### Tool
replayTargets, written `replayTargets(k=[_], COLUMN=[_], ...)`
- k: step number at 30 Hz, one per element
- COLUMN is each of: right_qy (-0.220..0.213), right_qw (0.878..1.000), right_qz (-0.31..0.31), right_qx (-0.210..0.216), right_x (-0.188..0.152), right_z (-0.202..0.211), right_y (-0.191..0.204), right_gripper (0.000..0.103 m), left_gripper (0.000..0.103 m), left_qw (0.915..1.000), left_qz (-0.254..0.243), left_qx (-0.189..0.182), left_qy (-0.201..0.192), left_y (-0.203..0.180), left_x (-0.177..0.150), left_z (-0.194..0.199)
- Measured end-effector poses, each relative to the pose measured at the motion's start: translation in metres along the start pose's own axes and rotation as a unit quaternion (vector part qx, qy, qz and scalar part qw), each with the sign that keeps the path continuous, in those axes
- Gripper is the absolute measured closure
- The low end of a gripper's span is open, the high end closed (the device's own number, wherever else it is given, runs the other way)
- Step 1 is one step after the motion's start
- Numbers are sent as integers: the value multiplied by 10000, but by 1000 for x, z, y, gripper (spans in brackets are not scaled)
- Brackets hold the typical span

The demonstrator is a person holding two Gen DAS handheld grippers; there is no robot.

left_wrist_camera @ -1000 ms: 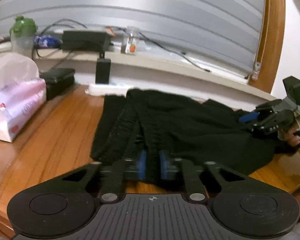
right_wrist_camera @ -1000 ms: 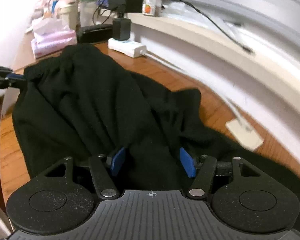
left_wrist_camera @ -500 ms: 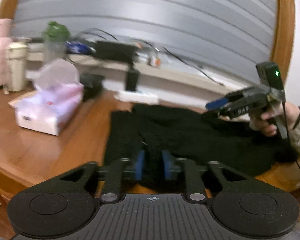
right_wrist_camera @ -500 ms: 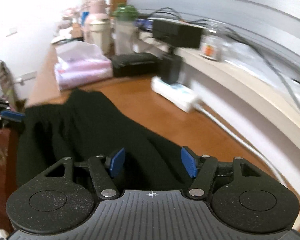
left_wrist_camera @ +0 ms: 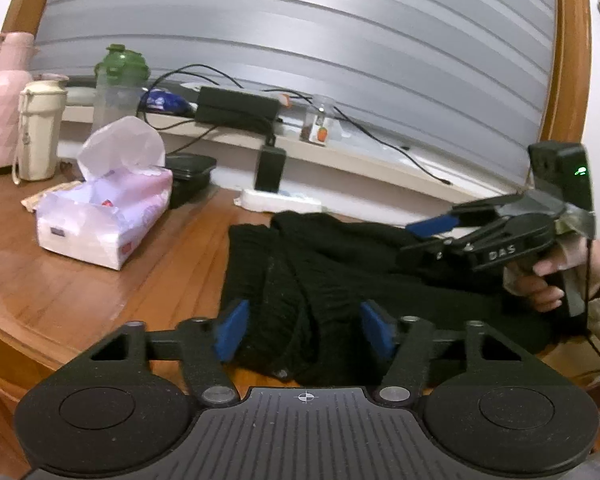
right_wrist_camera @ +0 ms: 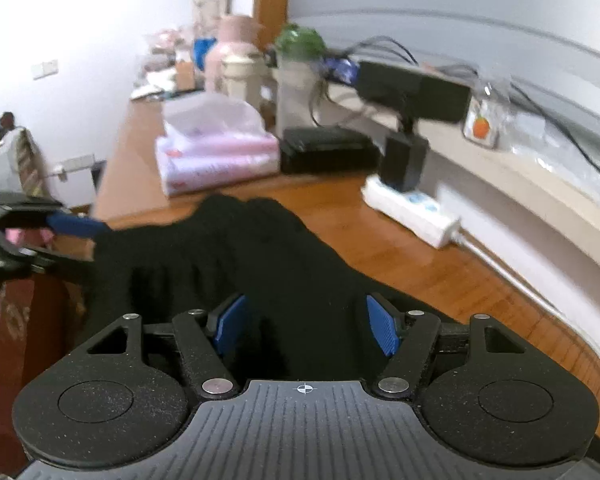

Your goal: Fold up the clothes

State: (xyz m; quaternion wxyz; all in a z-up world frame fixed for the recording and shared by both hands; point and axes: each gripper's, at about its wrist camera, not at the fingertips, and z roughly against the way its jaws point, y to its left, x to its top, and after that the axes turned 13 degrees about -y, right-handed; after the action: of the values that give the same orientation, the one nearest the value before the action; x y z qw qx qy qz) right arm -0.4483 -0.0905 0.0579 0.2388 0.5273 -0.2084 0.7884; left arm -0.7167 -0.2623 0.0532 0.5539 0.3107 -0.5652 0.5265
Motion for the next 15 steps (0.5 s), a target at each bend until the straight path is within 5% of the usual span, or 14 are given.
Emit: replayTargets(k=[4, 7, 15], right_qy=[-126, -122, 125], right_qw=[9991, 9970, 9891], right_qz=[227, 465, 1151], right_qx=[328, 611, 913], right_x=[9, 13, 1], right_z=[11, 15, 1], right_y=[29, 55, 116], right_gripper=[50, 59, 59], left_gripper=[69, 69, 70], left_qw=[9999, 9996, 9990], left_qz=[97, 269, 294], left_qx=[-126, -110, 337], left_qy=[40, 48, 92], left_y=[1, 8, 28], left_x=[0, 2, 5], left_z=[-2, -3, 12])
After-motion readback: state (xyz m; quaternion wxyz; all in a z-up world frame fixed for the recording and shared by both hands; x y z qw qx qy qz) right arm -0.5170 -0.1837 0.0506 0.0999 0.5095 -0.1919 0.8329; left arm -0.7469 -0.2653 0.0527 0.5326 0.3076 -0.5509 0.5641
